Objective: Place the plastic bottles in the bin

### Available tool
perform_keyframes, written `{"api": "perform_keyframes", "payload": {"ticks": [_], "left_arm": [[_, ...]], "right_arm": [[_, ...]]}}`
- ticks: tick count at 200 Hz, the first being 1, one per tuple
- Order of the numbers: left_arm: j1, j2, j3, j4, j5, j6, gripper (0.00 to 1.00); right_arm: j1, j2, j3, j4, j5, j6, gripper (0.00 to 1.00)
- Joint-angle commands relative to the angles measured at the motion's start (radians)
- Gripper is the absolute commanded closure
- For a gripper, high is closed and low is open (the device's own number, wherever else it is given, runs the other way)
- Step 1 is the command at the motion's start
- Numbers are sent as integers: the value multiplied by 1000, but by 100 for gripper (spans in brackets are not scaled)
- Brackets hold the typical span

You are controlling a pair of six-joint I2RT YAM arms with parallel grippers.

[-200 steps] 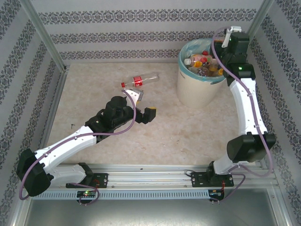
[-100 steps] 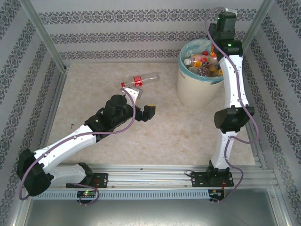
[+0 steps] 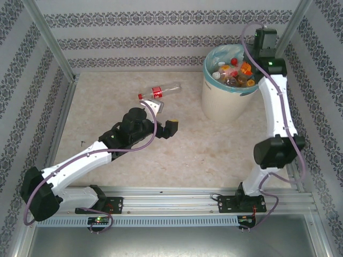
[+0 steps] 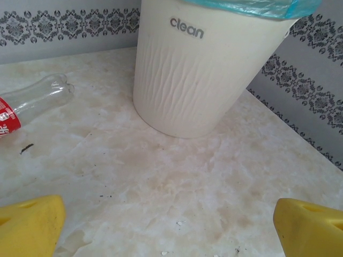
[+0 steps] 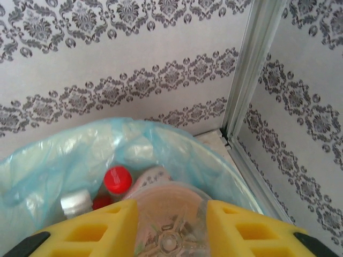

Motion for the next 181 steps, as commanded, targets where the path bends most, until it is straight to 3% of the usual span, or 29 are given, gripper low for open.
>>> {"api": "perform_keyframes", "payload": {"ticks": [1,69,115,136,155,181], "left_arm": [[1,10,1,19,22,2,0],[4,19,-15,37,36,-11,0],[4,9,-22,35,27,-8,0],[4,13,-16,32,25,-6,0],[6,20,-5,29,21,1,0],[10,26,13,25,7,12,0]], "right_arm": [[-6,-45,-184,-44,-61,18,62],[-6,-78,-389,-2,-138,60,65],[-5,-58,-357,-13,-155,63,65],[-2,-65,-293,-27,-156,54,60],[3,-69,-202,-68,-155,53,46],[22,-121,-157,-63,-167,53,42]]}}
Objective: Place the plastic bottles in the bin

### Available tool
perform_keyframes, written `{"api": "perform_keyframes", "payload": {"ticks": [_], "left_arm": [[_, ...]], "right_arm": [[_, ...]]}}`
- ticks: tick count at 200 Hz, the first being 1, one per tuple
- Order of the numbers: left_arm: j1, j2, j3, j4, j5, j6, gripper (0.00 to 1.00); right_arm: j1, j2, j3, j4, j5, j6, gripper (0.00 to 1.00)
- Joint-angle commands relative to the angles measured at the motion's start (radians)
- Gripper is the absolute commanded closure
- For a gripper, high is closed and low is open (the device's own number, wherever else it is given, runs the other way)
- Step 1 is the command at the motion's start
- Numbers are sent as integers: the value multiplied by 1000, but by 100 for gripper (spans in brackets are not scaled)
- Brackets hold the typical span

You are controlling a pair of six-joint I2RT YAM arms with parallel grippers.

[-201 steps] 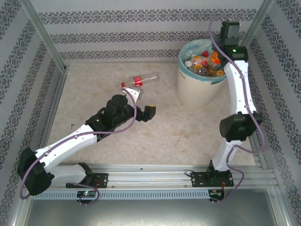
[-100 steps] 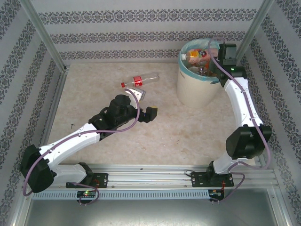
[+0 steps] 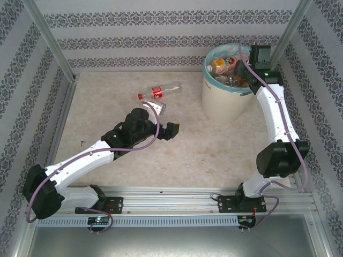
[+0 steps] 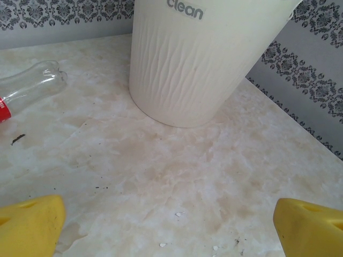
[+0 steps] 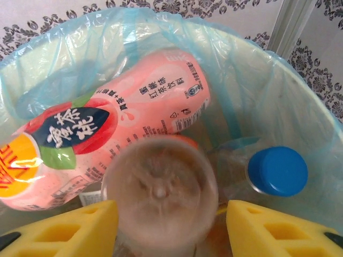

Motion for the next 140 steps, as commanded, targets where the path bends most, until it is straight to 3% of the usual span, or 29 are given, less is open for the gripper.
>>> {"api": "perform_keyframes", "payload": {"ticks": [1,43,83,105,140], "left_arm": [[9,5,23,24,-16,12,0],[19,10,44,14,-31,30,0],[37,5,75,-30,-86,42,0],[106,68,201,-148,-110,66,0],[246,264,415,-262,1,96,0]], "right_arm": [[20,-41,51,-59,-17,8,43],[27,-85,16,-35,-53,14,49],[40,-138,-22,-23,-77,38,48],[83,-208,-24,-19,-44,28,45],[203,-374,-103,8,36,14,43]]}}
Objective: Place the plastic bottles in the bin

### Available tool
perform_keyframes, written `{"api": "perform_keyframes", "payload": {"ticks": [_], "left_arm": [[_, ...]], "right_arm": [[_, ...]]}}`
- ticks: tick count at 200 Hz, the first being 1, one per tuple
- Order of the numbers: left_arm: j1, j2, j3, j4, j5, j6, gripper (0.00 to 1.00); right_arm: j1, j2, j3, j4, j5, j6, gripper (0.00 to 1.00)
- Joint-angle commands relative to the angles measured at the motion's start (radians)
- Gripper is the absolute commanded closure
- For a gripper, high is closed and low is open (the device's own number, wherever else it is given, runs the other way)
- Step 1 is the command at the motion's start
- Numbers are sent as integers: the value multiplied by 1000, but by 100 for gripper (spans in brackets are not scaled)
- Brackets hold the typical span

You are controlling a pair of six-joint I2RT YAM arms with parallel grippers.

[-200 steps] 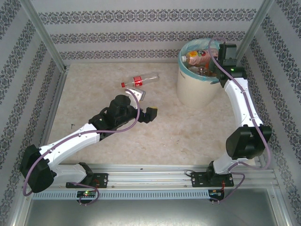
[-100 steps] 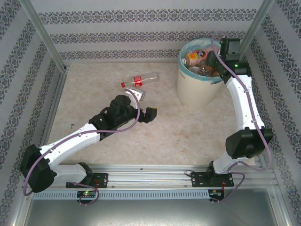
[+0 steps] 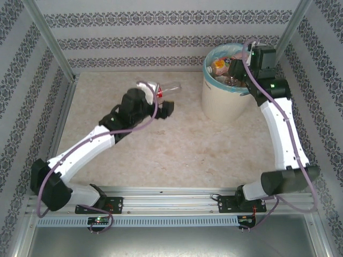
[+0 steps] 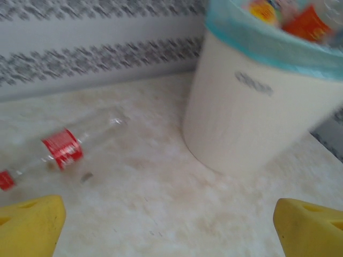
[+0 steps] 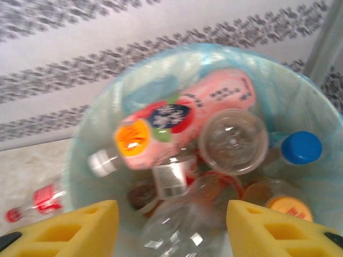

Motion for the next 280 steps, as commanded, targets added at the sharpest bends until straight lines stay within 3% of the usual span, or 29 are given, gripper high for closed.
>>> {"api": "perform_keyframes", "payload": {"ticks": [1,28,77,127,205,228,280], "left_arm": [[85,122,125,-136,61,42,0],[173,321,311,-234,164,60,2],[242,724,722,-513,157,182,5],[288,1032,1098,-706,149,223,9],[295,1214,1236,-799,180,322,11],[295,1230,1237,-816,183,334,17],[294,1251,1230,-776,185,346,18]], "right_arm": [[76,-142,-59,36,74,-6,43],[207,-261,-193,96,70,-7,42],[398,-365,-400,168,66,8,42],[499,-339,-429,172,77,2,42],[544,-282,-429,208,71,9,43],[551,-272,-431,218,64,21,43],[563,-256,-435,225,74,30,43]]}}
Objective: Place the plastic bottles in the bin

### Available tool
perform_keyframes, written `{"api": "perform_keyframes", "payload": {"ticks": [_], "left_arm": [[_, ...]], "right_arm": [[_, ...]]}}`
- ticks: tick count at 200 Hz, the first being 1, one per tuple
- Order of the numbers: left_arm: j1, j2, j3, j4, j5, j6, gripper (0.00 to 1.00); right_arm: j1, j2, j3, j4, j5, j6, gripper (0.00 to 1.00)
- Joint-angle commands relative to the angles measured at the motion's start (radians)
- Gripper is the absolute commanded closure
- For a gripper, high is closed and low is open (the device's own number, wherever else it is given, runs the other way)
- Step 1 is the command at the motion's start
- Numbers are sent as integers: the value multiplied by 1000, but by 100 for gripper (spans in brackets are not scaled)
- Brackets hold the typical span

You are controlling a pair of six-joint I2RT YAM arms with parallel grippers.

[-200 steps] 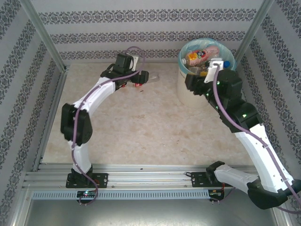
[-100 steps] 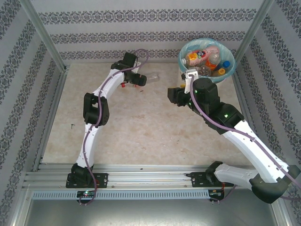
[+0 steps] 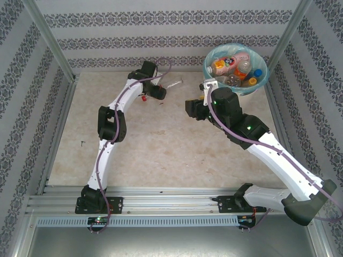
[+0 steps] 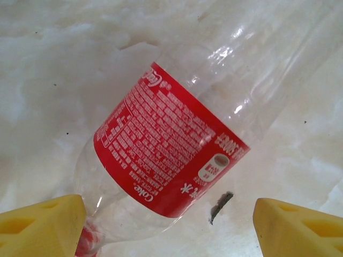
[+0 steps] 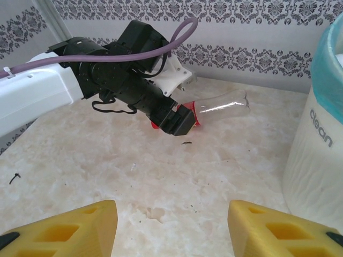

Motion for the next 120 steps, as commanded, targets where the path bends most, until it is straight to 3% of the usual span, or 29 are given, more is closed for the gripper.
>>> {"api": "perform_keyframes", "payload": {"ticks": [1,58,97,120], "left_arm": [[3,59,0,-68,31,27,18],[2,73,4,-56,44,6,20],[2,78,4,-64,77,7,48],[2,68,4,-79,93,1,69]], "right_arm": [[17,9,-1,30,19,21,43],[18,9,-24,32,29,30,42],[18,4,-25,34,23,37,42],[17,1,-26,34,24,37,42]]}}
